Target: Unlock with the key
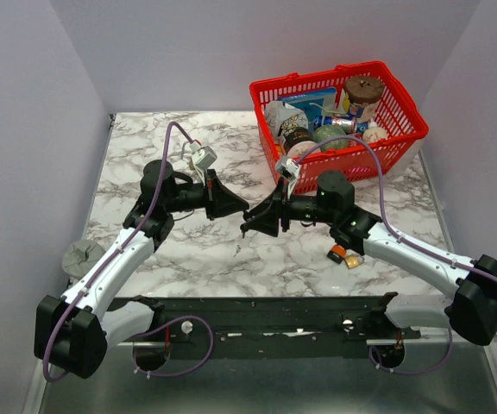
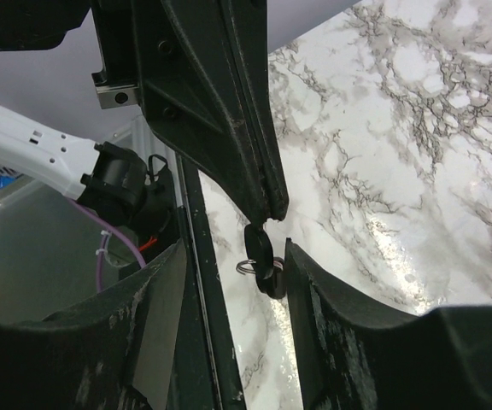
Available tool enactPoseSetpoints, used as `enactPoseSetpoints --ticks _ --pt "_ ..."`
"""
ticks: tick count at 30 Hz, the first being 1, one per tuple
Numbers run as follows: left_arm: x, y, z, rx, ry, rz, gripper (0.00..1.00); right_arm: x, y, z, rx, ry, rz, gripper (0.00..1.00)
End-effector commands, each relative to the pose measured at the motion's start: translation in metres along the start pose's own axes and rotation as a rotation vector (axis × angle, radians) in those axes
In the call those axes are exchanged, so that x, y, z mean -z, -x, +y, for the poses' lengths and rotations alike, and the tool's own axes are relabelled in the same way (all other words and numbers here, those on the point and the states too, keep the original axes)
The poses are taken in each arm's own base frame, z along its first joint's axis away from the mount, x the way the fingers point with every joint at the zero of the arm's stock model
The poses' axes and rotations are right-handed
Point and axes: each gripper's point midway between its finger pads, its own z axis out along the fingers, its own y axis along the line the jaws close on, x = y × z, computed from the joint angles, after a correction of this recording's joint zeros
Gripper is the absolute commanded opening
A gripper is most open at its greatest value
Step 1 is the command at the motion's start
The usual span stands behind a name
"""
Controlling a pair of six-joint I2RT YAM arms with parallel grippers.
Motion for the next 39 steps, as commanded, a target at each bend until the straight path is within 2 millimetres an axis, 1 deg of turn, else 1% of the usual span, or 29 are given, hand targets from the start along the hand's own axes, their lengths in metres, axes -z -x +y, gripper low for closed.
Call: enactPoseSetpoints --ticks 1,5,9,12,16,24,27,32,35,39 --pt "-0.002 0.012 -0.001 -0.051 0.005 -0.016 0.00 -0.008 0.006 0.000 0.034 -0.019 0.006 0.57" --pt "-0.002 0.012 0.000 -0.051 0.012 -0.017 0.00 -0.013 0.005 0.002 0.039 -0.019 0.010 0.56" --pt "-0.002 0.013 0.000 -0.054 0.014 -0.018 0.00 -0.018 0.000 0.000 0.040 -0.030 0.033 0.53" --pt "-0.001 0.013 0.001 -0.057 0.017 -0.019 0.00 -0.021 -0.006 -0.005 0.043 -0.061 0.053 0.52" --pt "-0.001 0.013 0.001 -0.058 0.024 -0.019 0.00 -0.022 -0.009 -0.014 0.044 -0.120 0.066 0.52" --pt "-0.001 0.012 0.002 -0.057 0.028 -0.017 0.00 -0.012 -0.006 -0.039 0.037 -0.289 0.042 0.50" --pt "-0.001 0.013 0.003 -0.056 0.030 -0.017 0.00 -0.008 -0.005 -0.042 0.040 -0.315 0.031 0.49" --pt "-0.002 0.012 0.003 -0.054 0.030 -0.014 0.00 -0.002 0.000 -0.037 0.052 -0.313 0.002 0.49" --pt "-0.002 0.011 0.003 -0.052 0.028 -0.012 0.00 -0.001 0.003 -0.033 0.056 -0.295 -0.011 0.49" --pt "-0.002 0.012 0.003 -0.052 0.030 -0.013 0.00 -0.004 0.001 -0.027 0.058 -0.251 -0.006 0.47"
